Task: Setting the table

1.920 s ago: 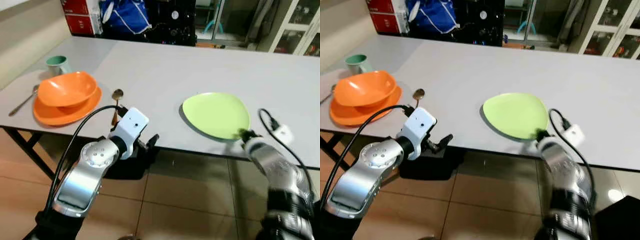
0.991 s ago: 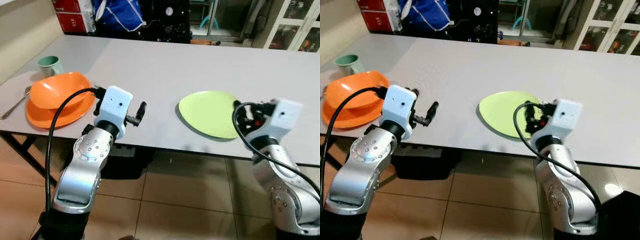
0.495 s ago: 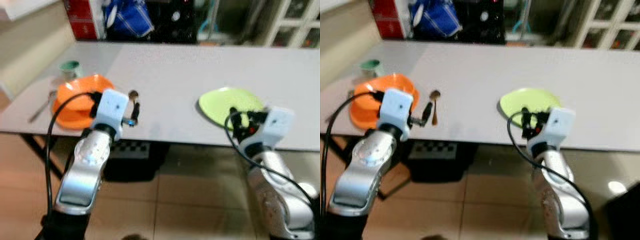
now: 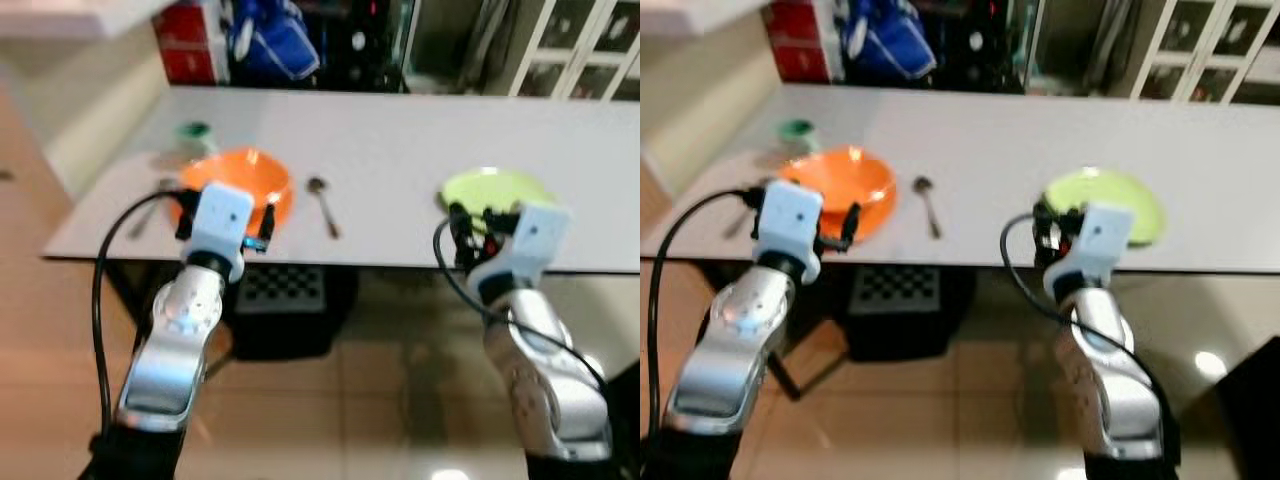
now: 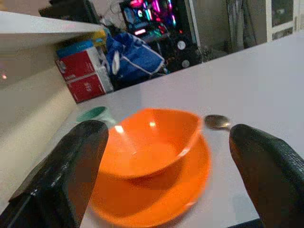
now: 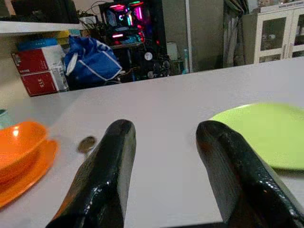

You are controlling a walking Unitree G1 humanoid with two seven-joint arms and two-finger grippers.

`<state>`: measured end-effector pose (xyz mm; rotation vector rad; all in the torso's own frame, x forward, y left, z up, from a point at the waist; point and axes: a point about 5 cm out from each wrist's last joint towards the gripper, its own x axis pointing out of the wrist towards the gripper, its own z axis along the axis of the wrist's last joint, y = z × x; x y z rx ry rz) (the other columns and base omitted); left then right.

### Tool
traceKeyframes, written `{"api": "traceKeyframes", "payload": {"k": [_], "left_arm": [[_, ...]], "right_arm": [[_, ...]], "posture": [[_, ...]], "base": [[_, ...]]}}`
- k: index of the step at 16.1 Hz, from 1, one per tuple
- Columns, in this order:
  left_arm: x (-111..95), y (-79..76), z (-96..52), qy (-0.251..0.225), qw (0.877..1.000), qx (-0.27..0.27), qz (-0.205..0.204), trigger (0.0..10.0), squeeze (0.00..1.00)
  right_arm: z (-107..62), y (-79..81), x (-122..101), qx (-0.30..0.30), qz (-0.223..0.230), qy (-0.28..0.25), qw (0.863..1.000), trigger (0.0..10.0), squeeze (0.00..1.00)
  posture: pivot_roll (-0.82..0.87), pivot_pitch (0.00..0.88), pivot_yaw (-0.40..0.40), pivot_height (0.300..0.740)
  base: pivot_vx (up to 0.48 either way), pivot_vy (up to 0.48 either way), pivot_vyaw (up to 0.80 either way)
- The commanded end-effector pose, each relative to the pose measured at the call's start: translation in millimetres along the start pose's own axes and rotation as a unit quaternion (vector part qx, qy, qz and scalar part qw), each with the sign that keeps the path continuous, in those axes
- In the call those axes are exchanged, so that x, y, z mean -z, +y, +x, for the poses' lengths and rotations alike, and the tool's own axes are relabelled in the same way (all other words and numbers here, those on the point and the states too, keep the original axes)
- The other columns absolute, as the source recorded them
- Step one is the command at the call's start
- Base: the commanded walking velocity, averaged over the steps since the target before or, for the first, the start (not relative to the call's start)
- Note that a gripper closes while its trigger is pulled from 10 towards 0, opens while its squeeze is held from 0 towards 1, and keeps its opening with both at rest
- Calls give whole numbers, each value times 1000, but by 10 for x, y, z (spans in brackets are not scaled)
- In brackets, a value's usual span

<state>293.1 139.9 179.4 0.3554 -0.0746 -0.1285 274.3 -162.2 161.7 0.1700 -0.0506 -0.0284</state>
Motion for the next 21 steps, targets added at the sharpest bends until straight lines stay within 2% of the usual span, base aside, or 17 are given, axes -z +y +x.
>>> {"api": "traceKeyframes", "payload": {"k": [1,4,9,14,17,19,21], "left_arm": [[4,35,5,-1,1000,-4,17,10000,0],[24,57,-29,-4,1000,-21,21,10000,0],[196,67,-96,15,999,-26,21,10000,0],[207,52,-129,14,999,-32,20,10000,0],[173,93,-111,8,999,-44,15,10000,0],[181,64,-73,10,999,-41,22,10000,0],[116,41,-58,0,999,-39,28,10000,0]], "right_arm": [[0,27,6,-4,9,-3,1000,10000,0],[46,96,139,-13,19,13,1000,10000,0],[36,93,152,-14,17,7,1000,10000,0],[55,122,202,-24,16,11,1000,10000,0],[60,86,166,-23,5,8,1000,10000,0],[32,-2,176,2,12,8,1000,10000,0],[75,34,197,-3,14,12,1000,10000,0]], "posture": [[8,0,-33,740],[47,0,-71,740],[46,0,-68,740],[71,0,-100,740],[35,0,-82,740],[39,0,-73,740],[64,0,-90,740]], "base": [[0,480,0],[0,480,0],[0,480,0],[0,480,0],[0,480,0],[0,480,0],[0,480,0]]}}
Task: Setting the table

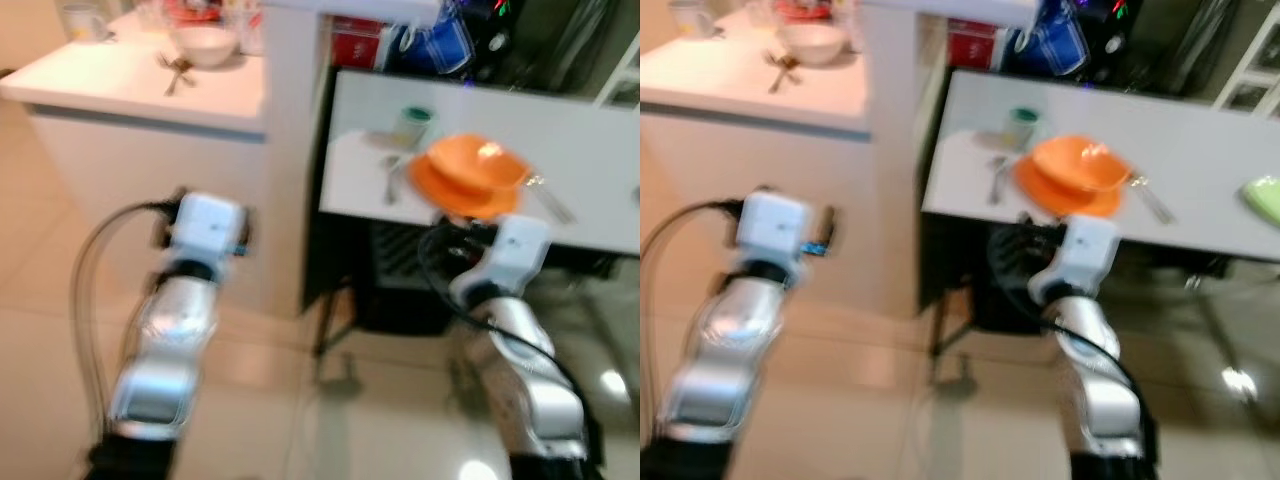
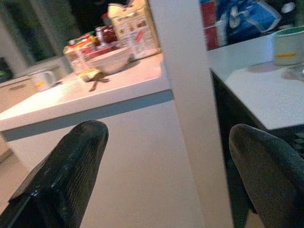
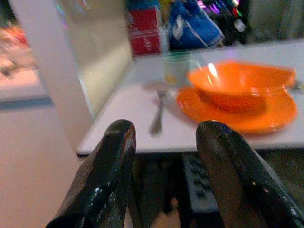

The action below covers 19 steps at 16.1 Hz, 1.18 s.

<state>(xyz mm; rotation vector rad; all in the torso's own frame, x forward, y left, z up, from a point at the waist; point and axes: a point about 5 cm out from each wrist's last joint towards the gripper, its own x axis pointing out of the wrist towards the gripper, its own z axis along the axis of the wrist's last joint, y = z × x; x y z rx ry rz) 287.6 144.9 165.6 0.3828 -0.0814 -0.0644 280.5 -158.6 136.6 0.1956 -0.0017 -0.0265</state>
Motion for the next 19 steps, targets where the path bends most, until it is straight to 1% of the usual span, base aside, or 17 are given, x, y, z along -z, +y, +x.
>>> {"api": "traceKeyframes", "payload": {"k": [1,2,3,4,5,7,10,12,15,17,19], "left_arm": [[-25,53,16,-4,1000,-10,13,10000,0],[-23,61,13,-3,1000,-12,14,10000,0],[-28,108,23,-1,1000,-22,11,10000,0],[-31,120,28,-1,1000,-24,11,10000,0],[-13,135,25,2,1000,-26,10,10000,0],[-32,73,44,2,1000,-13,15,10000,0],[-36,106,64,3,1000,-20,12,10000,0],[-36,127,72,5,1000,-22,12,10000,0],[-51,135,123,4,1000,-24,6,10000,0],[-104,138,145,-2,1000,-18,24,10000,0],[-104,198,191,1,999,-39,20,10000,0]], "right_arm": [[37,58,-61,-8,2,-12,1000,10000,0],[49,78,-63,-12,1,-12,1000,10000,0],[75,126,-91,-25,-3,-13,1000,10000,0],[73,129,-96,-27,-4,-13,1000,10000,0],[48,110,-86,-22,-4,-12,1000,10000,0],[45,19,-83,-1,4,-9,1000,10000,0],[92,27,-96,0,4,-10,1000,10000,0],[99,54,-111,-7,-1,-8,1000,10000,0],[92,14,-140,6,1,-12,1000,10000,0],[102,9,-140,9,6,-12,1000,10000,0],[161,54,-160,4,6,-13,1000,10000,0]], "posture": [[71,0,-97,740],[73,0,-99,740],[62,0,-102,740],[57,0,-98,740],[40,0,-79,740],[47,0,-71,740],[47,0,-81,740],[32,0,-73,740],[14,0,-53,740],[31,0,-52,740],[35,0,-69,740]], "base": [[0,480,0],[0,480,0],[0,480,0],[0,480,0],[0,480,0],[0,480,0],[0,480,0],[0,480,0],[0,480,0],[0,0,0],[0,-480,0]]}}
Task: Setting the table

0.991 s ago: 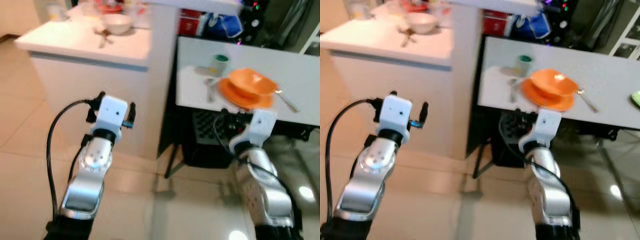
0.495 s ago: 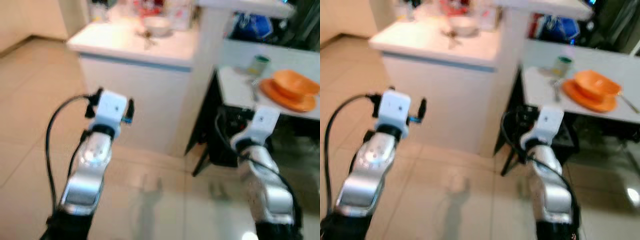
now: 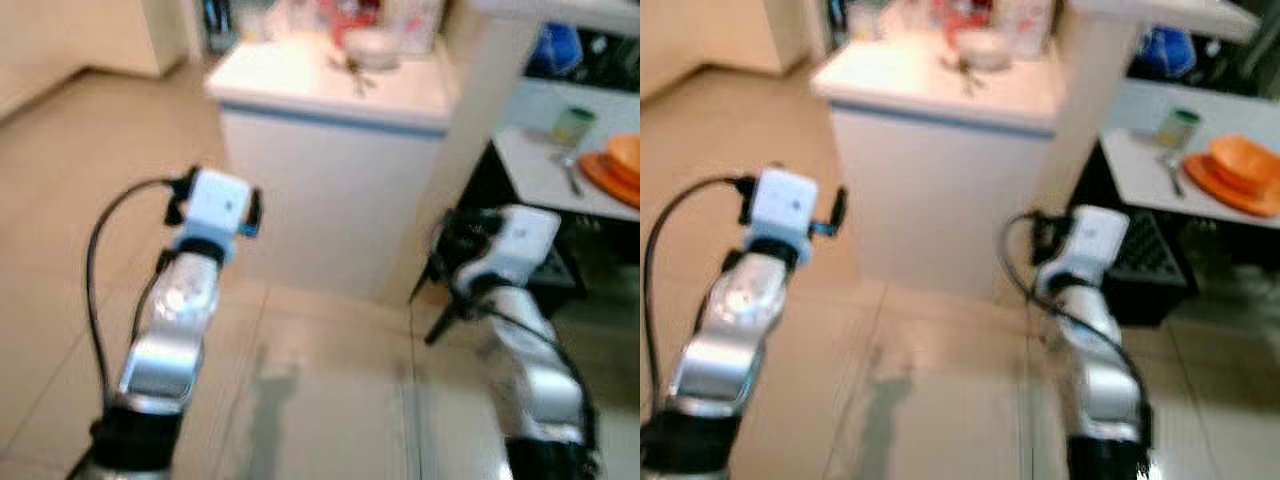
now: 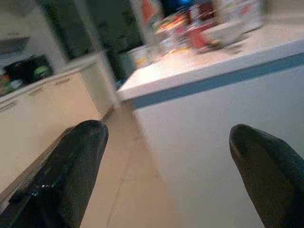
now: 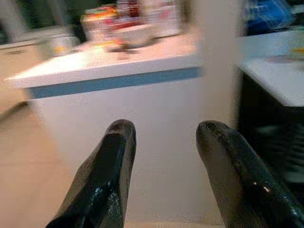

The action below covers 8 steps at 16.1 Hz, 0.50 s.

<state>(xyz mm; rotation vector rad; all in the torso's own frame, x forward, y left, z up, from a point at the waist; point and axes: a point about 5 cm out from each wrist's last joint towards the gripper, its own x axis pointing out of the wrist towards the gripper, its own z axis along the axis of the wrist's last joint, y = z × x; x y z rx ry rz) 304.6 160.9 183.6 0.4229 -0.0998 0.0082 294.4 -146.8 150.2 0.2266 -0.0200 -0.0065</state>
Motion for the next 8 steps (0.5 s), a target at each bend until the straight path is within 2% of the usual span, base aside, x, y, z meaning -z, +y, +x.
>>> {"api": "traceKeyframes", "payload": {"k": [1,2,5,7,8], "left_arm": [[-8,-18,25,4,1000,-7,-1,10000,0],[-44,-32,62,-3,1000,-8,-18,10000,0],[-100,-81,123,-8,999,-5,-34,10000,0],[-110,-138,109,-10,999,7,-33,10000,0],[-105,-118,112,-10,999,5,-32,10000,0]], "right_arm": [[37,-82,-58,13,-11,-5,1000,10000,0],[90,-53,-115,-2,-21,-11,1000,10000,0],[140,-56,-205,-2,-25,-20,999,10000,0],[143,-50,-240,-3,-24,-24,999,10000,0],[152,-40,-235,-2,-22,-25,999,10000,0]], "posture": [[35,0,-69,740],[23,0,-72,740],[-17,0,-56,740],[-18,0,-44,740],[-15,0,-44,740]], "base": [[0,-480,0],[0,0,0],[0,0,0],[0,0,0],[0,0,0]]}}
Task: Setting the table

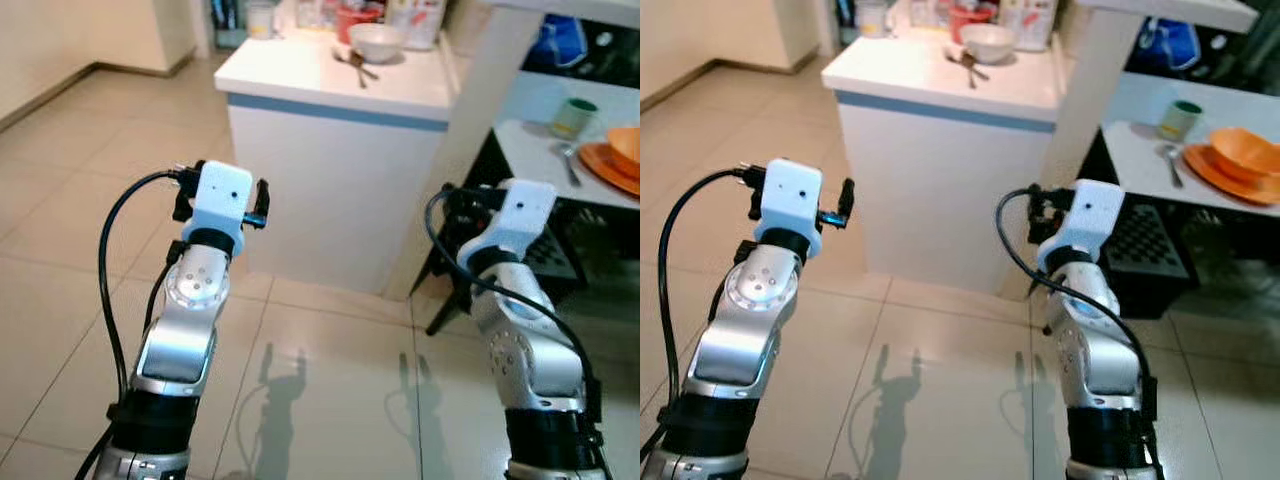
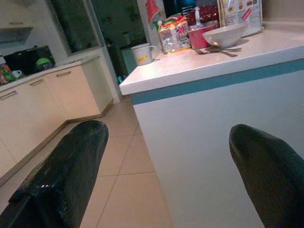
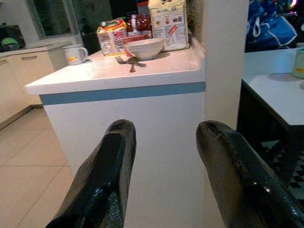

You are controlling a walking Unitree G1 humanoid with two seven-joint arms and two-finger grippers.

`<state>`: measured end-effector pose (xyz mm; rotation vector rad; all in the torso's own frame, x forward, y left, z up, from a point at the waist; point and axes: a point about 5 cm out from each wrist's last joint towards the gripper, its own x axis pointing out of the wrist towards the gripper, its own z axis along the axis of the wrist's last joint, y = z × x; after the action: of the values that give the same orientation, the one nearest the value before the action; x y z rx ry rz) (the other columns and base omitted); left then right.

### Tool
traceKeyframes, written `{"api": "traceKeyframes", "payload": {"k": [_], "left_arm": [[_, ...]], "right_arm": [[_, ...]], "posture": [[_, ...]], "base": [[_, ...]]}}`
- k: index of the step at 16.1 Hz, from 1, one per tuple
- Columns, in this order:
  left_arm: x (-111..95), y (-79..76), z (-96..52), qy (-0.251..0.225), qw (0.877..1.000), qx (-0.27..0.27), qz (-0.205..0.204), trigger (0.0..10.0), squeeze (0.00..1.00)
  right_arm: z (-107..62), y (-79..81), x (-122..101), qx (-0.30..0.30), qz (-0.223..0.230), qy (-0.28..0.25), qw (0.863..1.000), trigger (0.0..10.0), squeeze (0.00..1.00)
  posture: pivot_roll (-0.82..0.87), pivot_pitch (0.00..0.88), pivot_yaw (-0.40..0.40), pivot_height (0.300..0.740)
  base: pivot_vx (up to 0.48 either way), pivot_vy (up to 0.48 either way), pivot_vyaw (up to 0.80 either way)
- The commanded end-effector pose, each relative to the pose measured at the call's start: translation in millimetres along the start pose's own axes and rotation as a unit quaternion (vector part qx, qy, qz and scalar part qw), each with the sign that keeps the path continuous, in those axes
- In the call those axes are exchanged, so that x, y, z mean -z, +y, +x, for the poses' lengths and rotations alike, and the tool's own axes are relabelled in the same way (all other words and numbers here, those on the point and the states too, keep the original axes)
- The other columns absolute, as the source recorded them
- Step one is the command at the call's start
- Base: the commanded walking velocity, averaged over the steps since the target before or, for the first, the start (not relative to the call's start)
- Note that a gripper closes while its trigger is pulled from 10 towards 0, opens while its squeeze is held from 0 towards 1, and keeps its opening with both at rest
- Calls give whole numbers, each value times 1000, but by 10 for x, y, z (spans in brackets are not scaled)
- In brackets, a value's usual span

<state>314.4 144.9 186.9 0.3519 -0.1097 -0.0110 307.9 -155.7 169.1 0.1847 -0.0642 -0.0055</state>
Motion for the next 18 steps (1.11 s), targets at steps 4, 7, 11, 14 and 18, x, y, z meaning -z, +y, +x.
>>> {"api": "traceKeyframes", "payload": {"k": [4,7,11,14,18], "left_arm": [[-9,70,9,-1,1000,-12,3,10000,0],[6,67,8,1,1000,-15,1,10000,0],[8,92,1,2,1000,-17,3,10000,0],[11,95,-2,2,1000,-18,4,10000,0],[9,94,1,2,1000,-18,4,10000,0]], "right_arm": [[8,38,-9,-6,-1,4,1000,10000,0],[-13,-7,-6,1,-2,6,1000,10000,0],[-15,20,13,-1,1,10,1000,10000,0],[-16,16,14,-1,1,12,1000,10000,0],[-14,10,16,-1,1,14,1000,10000,0]], "posture": [[-16,0,-50,740],[-19,0,-45,740],[-9,0,-48,740],[-11,0,-48,740],[-9,0,-51,740]], "base": [[0,0,0],[0,0,0],[0,0,0],[0,0,0],[0,0,0]]}}
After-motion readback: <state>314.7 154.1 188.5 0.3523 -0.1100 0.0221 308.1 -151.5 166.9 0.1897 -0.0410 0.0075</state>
